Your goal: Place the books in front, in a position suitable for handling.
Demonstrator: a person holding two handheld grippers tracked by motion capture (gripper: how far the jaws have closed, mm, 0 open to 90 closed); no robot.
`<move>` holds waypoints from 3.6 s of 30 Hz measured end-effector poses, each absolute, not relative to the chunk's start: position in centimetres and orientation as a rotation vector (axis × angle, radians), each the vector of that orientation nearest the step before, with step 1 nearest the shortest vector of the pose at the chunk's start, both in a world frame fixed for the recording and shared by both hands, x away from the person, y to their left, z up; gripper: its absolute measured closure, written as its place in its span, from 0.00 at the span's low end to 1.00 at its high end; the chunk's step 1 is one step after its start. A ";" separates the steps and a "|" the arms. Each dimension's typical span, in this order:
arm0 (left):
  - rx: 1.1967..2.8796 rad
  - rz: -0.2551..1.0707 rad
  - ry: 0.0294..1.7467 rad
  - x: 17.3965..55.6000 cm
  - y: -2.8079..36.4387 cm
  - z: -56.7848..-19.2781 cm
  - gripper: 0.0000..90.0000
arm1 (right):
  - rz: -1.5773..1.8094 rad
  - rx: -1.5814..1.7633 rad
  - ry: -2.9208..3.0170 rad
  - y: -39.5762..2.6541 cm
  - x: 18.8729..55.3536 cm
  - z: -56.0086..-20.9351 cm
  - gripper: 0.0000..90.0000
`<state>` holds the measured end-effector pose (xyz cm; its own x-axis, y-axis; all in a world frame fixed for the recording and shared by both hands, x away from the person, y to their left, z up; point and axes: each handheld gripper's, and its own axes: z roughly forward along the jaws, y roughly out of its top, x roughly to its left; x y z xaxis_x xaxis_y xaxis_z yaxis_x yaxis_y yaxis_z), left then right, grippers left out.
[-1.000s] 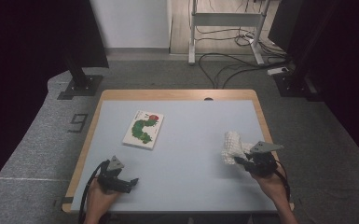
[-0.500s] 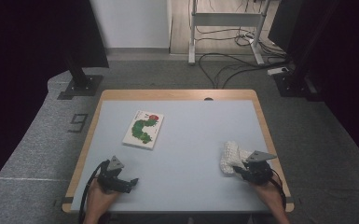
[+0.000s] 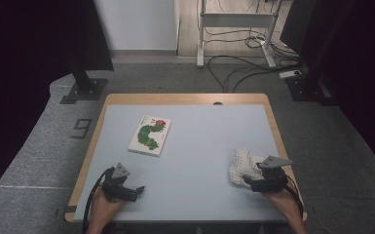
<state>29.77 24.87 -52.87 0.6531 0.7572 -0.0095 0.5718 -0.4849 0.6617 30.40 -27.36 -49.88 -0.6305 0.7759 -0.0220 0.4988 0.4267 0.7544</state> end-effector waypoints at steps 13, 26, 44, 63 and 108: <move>2.230 0.375 1.026 29.8 24.9 -52.8 0.00 | 1.108 1.097 2.267 -26.6 30.8 -48.4 0.00; 2.207 0.284 1.011 31.3 26.0 -52.2 0.00 | 1.124 1.024 2.291 -24.3 31.5 -47.8 0.00; 2.164 0.299 0.947 36.5 27.1 -49.5 0.00 | 1.142 0.959 2.344 -21.7 32.2 -48.4 0.00; 2.217 0.300 0.993 41.4 27.3 -50.9 0.00 | 1.191 0.866 2.379 -17.5 32.8 -47.8 0.00; 2.299 0.272 0.878 39.4 21.2 -52.5 0.00 | 1.225 0.765 2.574 -6.2 39.9 -52.0 0.03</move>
